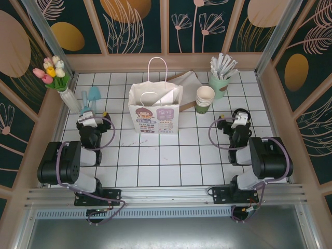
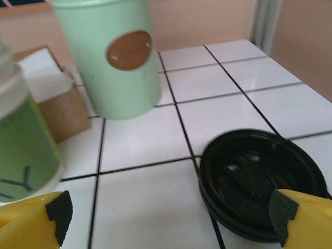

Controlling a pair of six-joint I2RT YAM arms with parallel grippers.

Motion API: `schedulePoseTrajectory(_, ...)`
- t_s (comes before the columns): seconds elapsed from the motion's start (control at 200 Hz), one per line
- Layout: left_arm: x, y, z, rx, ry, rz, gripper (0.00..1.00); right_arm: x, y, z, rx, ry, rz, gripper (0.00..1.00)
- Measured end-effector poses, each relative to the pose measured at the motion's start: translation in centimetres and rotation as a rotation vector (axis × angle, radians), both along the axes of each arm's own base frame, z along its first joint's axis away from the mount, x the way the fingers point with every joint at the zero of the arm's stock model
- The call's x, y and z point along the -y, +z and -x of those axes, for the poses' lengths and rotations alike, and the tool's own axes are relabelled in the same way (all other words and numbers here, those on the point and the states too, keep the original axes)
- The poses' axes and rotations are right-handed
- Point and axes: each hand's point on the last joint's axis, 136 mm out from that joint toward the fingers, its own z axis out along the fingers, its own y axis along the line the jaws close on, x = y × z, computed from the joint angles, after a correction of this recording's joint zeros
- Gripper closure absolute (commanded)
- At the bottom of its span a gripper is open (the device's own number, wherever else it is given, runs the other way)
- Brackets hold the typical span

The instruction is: Pack the takeout coffee

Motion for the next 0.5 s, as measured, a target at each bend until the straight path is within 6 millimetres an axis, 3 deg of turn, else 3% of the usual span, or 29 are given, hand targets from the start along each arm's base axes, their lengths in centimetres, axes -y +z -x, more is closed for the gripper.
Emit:
schedulePoseTrajectory(0.205,-0.2,0.5,0.2,0.014,0.077,-0.022,0.01,1.3,1.2,-0.7,0.042,-0.052,-0.013,0.01)
schedulePoseTrajectory(0.5,-0.8,0.5,0.3,0.013,0.113,-0.034,0.01,-1.0,1.6,-1.3,0.049,0.154,-0.039,0.01)
